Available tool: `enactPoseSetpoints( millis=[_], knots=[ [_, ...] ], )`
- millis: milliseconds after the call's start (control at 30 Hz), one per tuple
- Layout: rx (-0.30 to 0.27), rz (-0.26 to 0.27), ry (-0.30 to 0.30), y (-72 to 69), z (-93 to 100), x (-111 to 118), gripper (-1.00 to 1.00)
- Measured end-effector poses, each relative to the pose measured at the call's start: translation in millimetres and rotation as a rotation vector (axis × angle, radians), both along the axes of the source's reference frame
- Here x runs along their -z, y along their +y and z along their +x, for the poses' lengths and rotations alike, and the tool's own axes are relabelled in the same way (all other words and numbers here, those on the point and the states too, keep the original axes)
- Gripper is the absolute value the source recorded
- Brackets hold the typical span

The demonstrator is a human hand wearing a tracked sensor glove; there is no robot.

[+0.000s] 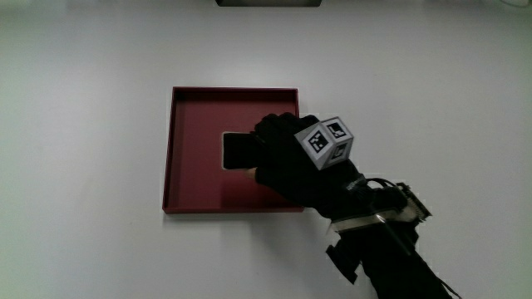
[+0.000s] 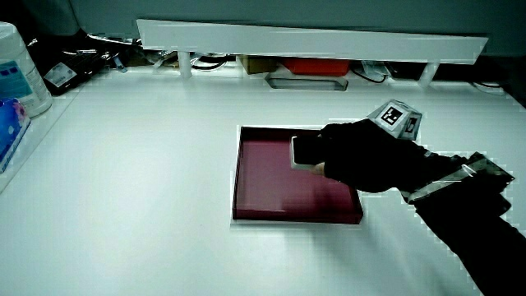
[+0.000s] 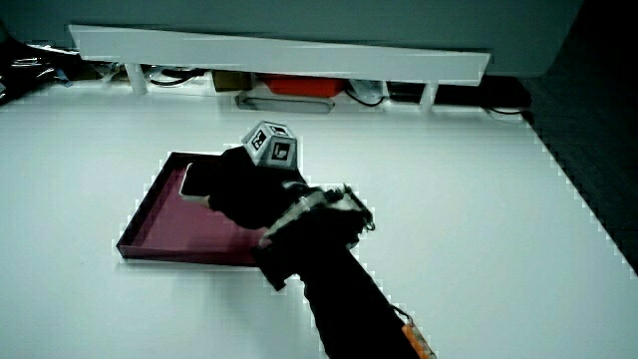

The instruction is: Place eraser

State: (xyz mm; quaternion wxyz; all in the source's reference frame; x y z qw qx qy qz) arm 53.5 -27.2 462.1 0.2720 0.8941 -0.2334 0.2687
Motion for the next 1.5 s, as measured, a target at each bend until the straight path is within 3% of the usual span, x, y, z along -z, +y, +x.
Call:
enactPoseSetpoints(
  millis=[100,367,533,567,800,1100,1200,1267,1400,1500],
  knots=[
    [0.001,-0.009,0.018,1.0,-10.9,-4.0,0.0],
    [0.033,-0.118,0.083,2.7,-29.7,-43.6,0.0],
    [0.016,-0.163,0.13,1.2,-30.5,-62.5,0.0],
    [-0.002,-0.196,0.102,-0.2,-27.9,-66.8,0.0],
    [0.009,-0.217,0.115,-1.9,-27.1,-67.3,0.0],
    [0.013,-0.24,0.106,-0.8,-26.1,-71.8,-0.38],
    [-0.016,-0.256,0.085,-1.7,-20.1,-75.7,-0.5],
    [-0.037,-0.254,0.036,-2.6,-15.0,-70.4,-0.58],
    [-0.041,-0.247,0.003,-2.6,-6.2,-56.2,-0.75],
    [-0.011,-0.237,0.019,0.4,1.1,-41.0,-0.87]
  ],
)
